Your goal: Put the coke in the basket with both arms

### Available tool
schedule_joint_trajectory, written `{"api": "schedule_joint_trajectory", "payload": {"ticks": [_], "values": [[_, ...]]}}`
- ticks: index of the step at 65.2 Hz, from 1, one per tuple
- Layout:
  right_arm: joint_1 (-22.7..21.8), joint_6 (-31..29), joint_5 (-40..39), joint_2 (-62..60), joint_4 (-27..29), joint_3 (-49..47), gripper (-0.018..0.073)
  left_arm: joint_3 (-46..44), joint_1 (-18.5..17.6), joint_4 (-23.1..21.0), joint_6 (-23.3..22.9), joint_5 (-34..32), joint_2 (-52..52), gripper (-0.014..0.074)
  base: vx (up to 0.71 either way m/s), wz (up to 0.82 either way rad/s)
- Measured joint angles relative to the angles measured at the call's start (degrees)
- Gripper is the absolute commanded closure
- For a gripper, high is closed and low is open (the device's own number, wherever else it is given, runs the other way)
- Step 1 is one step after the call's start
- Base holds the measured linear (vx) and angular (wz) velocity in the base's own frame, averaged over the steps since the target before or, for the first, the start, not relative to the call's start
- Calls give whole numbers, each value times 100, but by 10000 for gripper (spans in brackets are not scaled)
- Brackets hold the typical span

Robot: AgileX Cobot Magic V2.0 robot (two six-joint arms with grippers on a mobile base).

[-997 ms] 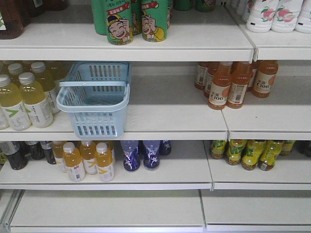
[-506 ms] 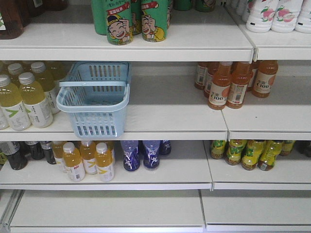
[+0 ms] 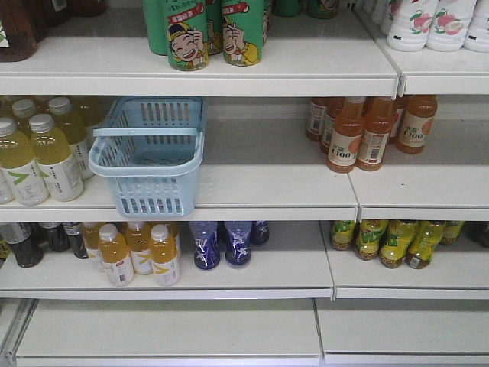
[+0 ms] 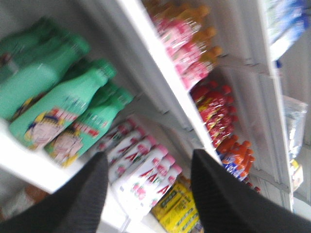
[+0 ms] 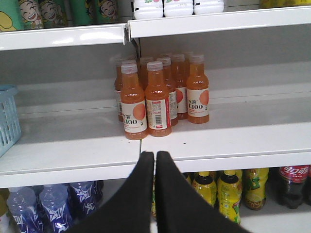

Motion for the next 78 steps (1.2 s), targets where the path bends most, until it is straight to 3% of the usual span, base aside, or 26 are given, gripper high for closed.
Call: {"api": "schedule_joint_trajectory", "payload": {"ticks": [10, 30, 54, 78], "values": [[0, 0, 0, 0, 0, 0, 564, -21, 0, -63, -378, -683, 1344, 127, 0, 0], [0, 0, 0, 0, 0, 0, 564, -704, 0, -531, -444, -1809, 3854, 127, 0, 0], [0, 0, 0, 0, 0, 0, 564, -2093, 0, -576, -934, -1895, 5922, 127, 0, 0], [0, 0, 0, 0, 0, 0, 564, -3029, 0, -582, -1188, -1895, 6604, 127, 0, 0]]}}
